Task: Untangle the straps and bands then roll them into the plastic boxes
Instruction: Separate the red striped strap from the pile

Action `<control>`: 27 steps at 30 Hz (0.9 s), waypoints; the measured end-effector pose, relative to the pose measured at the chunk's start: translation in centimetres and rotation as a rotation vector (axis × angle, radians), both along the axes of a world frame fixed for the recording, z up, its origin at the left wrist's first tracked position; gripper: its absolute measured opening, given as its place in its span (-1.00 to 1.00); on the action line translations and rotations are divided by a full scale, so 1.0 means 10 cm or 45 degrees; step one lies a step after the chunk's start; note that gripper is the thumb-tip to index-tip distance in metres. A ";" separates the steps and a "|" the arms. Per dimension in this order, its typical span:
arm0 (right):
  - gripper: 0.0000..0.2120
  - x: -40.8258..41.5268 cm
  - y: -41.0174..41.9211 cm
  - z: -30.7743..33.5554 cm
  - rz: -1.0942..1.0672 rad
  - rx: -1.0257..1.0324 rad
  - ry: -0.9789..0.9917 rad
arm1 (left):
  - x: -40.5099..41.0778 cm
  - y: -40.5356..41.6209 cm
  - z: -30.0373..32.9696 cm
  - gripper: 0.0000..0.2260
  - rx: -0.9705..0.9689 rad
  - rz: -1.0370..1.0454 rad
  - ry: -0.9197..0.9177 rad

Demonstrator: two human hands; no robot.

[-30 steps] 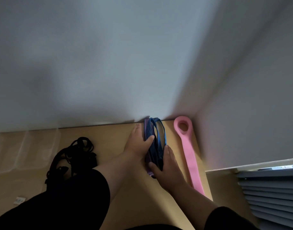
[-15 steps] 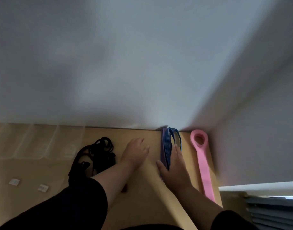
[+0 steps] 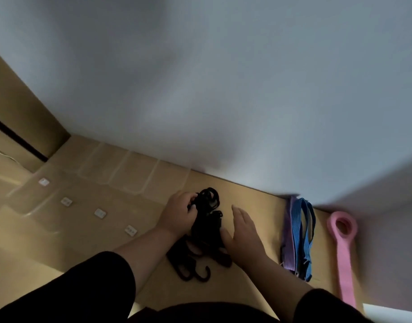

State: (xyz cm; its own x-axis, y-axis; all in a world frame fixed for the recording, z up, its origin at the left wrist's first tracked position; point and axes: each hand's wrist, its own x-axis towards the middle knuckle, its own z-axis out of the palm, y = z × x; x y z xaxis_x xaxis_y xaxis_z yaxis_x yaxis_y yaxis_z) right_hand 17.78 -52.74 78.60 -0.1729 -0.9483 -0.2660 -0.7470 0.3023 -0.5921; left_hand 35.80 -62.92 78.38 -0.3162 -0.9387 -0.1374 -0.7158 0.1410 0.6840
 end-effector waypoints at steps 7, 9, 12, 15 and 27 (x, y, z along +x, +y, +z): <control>-0.57 0.46 -0.17 0.01 0.128 -0.041 0.058 | 0.70 -0.05 -0.17 -0.86 0.030 0.226 -0.165; -0.60 0.60 -0.21 0.01 0.180 -0.053 0.076 | 0.77 -0.04 -0.18 -0.85 0.038 0.242 -0.117; -0.62 0.77 -0.27 -0.01 0.214 -0.072 0.102 | 0.83 -0.03 -0.17 -0.91 0.052 0.225 -0.060; -0.64 0.85 -0.32 -0.04 0.238 -0.067 0.120 | 0.85 -0.04 -0.19 -0.91 0.057 0.242 -0.071; -0.61 0.63 -0.33 -0.14 0.129 0.168 0.199 | 0.56 0.03 -0.33 -0.77 0.503 0.189 -0.132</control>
